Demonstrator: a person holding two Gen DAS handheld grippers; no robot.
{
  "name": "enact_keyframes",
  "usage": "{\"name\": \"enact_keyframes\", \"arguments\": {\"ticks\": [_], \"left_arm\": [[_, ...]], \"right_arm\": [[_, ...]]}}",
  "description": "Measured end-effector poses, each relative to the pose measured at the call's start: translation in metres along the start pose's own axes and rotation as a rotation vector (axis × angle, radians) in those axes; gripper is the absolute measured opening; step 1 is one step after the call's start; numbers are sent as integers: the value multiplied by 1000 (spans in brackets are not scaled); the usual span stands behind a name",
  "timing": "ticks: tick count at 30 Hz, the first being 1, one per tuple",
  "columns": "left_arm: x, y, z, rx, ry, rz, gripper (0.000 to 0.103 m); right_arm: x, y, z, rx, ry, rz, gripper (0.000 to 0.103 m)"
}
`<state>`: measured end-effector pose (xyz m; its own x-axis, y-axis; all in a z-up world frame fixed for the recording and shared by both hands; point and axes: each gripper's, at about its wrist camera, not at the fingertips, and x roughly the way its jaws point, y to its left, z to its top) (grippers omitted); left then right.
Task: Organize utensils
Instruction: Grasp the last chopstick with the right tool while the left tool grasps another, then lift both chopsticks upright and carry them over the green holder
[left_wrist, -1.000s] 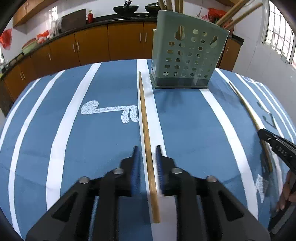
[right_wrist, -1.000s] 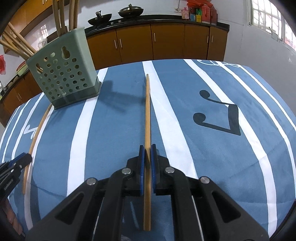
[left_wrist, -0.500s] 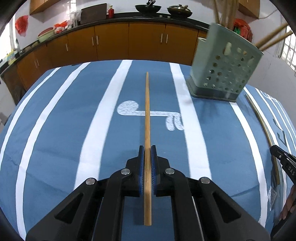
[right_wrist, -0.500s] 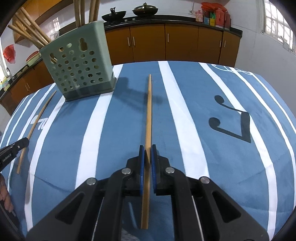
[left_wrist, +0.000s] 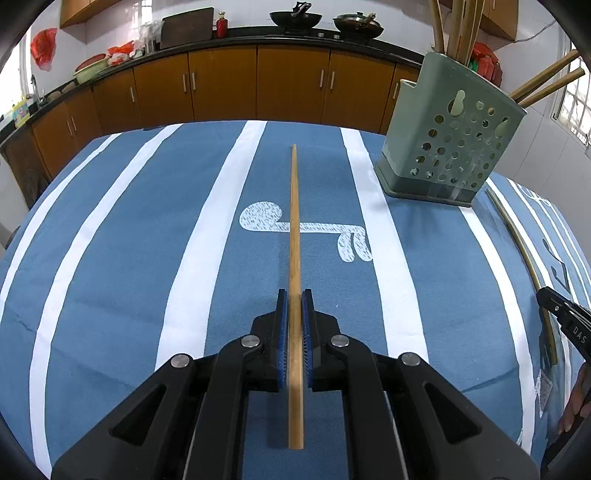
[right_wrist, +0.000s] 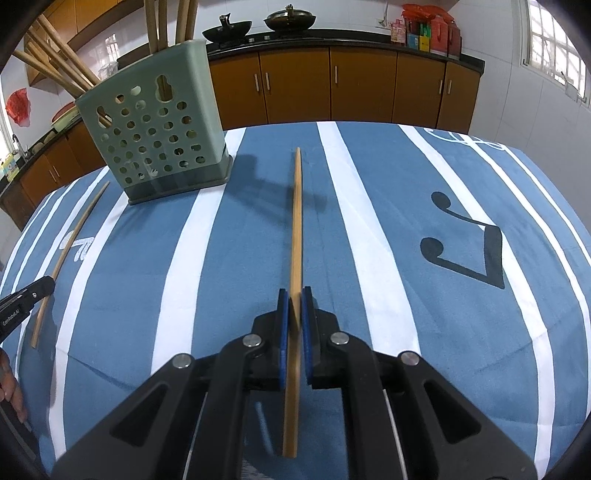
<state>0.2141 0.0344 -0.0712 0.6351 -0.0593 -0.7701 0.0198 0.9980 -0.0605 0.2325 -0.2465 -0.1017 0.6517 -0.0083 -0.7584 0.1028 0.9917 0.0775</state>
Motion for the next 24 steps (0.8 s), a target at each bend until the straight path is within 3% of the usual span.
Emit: {"name": "enact_keyframes", "arguments": {"ticks": [24], "left_arm": [[-2,1,-3,-1,-2,3,9]], "right_arm": [[-1,0,-2,2,0,-3,9]]}}
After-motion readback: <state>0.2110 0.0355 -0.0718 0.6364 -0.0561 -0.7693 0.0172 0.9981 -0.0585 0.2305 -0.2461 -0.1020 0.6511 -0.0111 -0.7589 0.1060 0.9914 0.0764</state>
